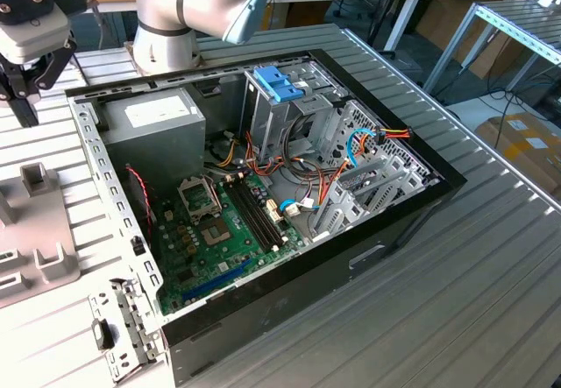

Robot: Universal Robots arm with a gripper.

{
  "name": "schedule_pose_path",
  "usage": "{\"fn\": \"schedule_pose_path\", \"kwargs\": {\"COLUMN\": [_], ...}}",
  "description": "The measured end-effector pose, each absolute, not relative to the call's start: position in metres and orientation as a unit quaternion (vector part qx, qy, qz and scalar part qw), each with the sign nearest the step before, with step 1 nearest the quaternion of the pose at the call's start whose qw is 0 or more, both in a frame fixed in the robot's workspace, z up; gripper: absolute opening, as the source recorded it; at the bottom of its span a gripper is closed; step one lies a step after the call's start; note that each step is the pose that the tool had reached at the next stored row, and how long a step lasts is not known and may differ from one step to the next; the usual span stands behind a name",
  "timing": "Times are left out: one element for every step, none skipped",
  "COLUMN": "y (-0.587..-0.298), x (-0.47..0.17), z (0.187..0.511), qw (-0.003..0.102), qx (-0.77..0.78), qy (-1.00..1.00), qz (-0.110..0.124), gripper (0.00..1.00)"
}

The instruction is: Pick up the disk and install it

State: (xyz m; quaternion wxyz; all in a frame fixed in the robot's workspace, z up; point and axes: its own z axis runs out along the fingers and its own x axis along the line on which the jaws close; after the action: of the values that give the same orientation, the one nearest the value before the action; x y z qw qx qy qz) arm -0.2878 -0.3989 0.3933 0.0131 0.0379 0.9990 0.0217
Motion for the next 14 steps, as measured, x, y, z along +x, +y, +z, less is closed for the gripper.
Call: {"fn": "schedule_pose_path", "kwargs": {"y": [-0.3989,-0.3989,-0.3989,-0.3989,-0.3989,-0.3989,-0.3989,-0.3989,-0.3989,-0.3990,-0.3989,-0.3989,-0.3989,-0.3990], "x": [-0.2885,-0.2890,-0.2895,-0.2903,-0.2908,-0.2912,-0.2916,-0.2920,-0.2925,-0.2928,-0.2930,-0.2934,-0.2937,-0.2941], "z": [0.3933,0.3933,0.3933,0.3933,0.3933,0.3933,0.3933,0.3933,0.3932,0.3933,0.3933,0.3932,0.3932,0.3932], "qw": [0.013,0.013,0.013,0.013,0.013,0.013,0.013,0.013,0.013,0.013,0.013,0.013,0.013,0.013], "qx": [0.038,0.038,0.038,0.038,0.038,0.038,0.038,0.038,0.038,0.038,0.038,0.038,0.038,0.038], "qy": [0.999,0.999,0.999,0.999,0.999,0.999,0.999,0.999,0.999,0.999,0.999,0.999,0.999,0.999], "qz": [0.022,0.022,0.022,0.022,0.022,0.022,0.022,0.022,0.022,0.022,0.022,0.022,0.022,0.022], "gripper": [0.11,0.11,0.11,0.11,0.11,0.11,0.11,0.11,0.11,0.11,0.11,0.11,0.11,0.11]}}
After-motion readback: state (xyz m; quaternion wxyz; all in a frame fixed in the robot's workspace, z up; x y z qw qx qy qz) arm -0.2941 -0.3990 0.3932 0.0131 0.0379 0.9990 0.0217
